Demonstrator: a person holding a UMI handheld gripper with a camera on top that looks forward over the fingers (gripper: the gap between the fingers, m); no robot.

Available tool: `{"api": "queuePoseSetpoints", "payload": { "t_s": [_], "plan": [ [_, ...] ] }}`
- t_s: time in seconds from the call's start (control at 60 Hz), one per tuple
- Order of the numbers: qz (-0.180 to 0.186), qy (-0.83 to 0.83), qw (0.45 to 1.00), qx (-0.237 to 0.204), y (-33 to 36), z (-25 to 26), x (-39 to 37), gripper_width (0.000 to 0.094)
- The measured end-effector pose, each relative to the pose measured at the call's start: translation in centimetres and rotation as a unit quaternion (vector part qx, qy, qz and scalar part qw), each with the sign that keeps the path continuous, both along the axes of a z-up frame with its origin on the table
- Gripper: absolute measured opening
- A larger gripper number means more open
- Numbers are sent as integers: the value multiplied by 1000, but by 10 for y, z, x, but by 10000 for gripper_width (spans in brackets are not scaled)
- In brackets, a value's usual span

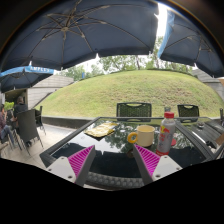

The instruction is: Pour water

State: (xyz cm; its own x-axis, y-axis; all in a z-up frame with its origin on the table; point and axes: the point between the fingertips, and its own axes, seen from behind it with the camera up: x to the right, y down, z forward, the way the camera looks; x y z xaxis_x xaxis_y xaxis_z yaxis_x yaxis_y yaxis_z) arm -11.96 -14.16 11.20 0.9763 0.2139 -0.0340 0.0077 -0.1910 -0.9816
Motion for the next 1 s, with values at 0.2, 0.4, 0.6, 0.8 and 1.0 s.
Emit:
{"api": "queuePoseSetpoints", "payload": {
  "t_s": [0.2,0.4,0.6,0.8,1.0],
  "plan": [
    [-18,-3,1000,10,7,7,31,807],
    [-48,27,998,22,45,20,110,809],
    [-87,8,996,28,106,9,165,806],
    [-102,-24,994,42,179,7,185,695],
    [-101,-9,992,74,187,15,189,407]
  ]
}}
